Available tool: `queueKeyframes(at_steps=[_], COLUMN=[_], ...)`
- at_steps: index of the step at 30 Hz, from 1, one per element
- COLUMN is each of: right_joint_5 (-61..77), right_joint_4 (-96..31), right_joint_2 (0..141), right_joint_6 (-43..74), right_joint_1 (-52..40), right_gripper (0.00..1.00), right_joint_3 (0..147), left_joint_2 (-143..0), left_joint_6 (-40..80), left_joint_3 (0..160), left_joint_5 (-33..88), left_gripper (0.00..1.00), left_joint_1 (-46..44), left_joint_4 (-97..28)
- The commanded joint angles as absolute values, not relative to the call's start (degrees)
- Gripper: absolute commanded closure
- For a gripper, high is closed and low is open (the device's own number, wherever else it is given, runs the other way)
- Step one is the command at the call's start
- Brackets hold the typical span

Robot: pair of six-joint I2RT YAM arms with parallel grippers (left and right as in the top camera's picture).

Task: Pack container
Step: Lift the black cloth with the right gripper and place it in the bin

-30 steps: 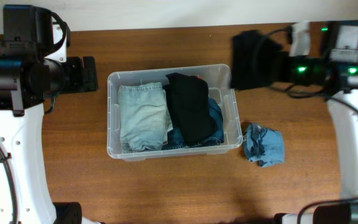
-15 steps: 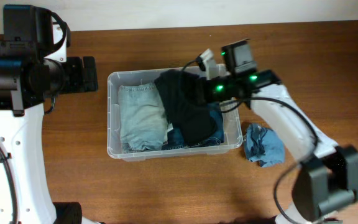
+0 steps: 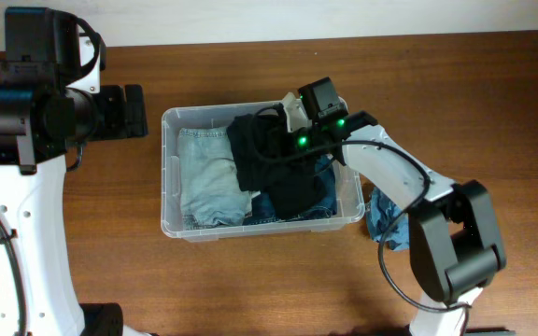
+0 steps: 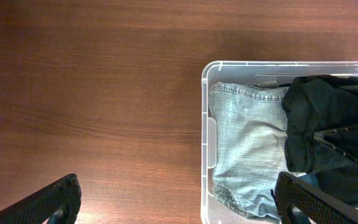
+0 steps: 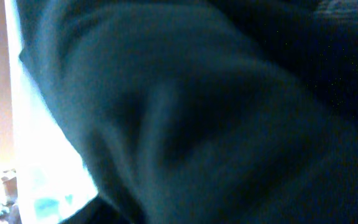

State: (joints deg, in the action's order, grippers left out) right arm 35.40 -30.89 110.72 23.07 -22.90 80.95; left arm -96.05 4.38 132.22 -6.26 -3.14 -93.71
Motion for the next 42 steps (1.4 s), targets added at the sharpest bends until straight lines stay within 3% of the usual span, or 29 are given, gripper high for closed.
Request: queueKeyframes(at_steps=[1,8,10,11,14,23,28,32,37,38,39,42], right_joint_5=[23.27,8.62,10.28,11.51,13.34,13.74,21.19,18.55,15.88,15.81,15.84,16.12], right_joint_4=[-34.06,-35.40,-34.79,-34.50,-33.67,-26.68,-27.88,-33.41,-39.22,-39.24,-39.24,-39.90], right_joint_2=[105.03,91.35,91.24,91.90,94.48,118.13,120.36,115.70,105.75,102.39,99.66,93.38], right_joint_6=[21.08,18.24,18.24,18.24,18.22,18.48,18.41,15.16,14.13,15.73,17.50,20.71], right_joint_1=[-23.18,-23.40,-23.49,-23.68,-25.04,-30.00,-29.98,-30.00,-28.64,-27.31,-25.63,-19.68], right_gripper=[0.44,0.46,0.63,0.80,0.90,0.93,0.92,0.82,0.34,0.15,0.04,0.01], right_joint_3=[79.83,79.83,79.81,79.81,79.79,79.79,80.09,83.57,86.70,86.70,86.70,86.70], left_joint_2=[-95.88,-95.88,-95.88,-95.88,-95.88,-95.88,-95.88,-95.88,-95.88,-95.88,-95.88,-95.88], left_joint_6=[5.15,5.15,5.15,5.15,5.15,5.15,5.15,5.15,5.15,5.15,5.15,5.15], left_joint_3=[132.40,132.40,132.42,132.42,132.40,132.40,132.40,132.40,132.40,132.40,132.40,132.40], left_joint_5=[-6.48,-6.48,-6.48,-6.48,-6.48,-6.48,-6.48,-6.48,-6.48,-6.48,-6.48,-6.48], left_gripper=[0.01,0.01,0.01,0.01,0.01,0.01,0.01,0.01,0.01,0.01,0.01,0.01], left_joint_1=[-2.87,-2.87,-2.87,-2.87,-2.87,-2.87,-2.87,-2.87,-2.87,-2.87,-2.87,-2.87], left_joint_4=[-93.76,-93.73,-93.76,-93.73,-93.73,-93.73,-93.73,-93.73,-93.73,-93.76,-93.73,-93.73])
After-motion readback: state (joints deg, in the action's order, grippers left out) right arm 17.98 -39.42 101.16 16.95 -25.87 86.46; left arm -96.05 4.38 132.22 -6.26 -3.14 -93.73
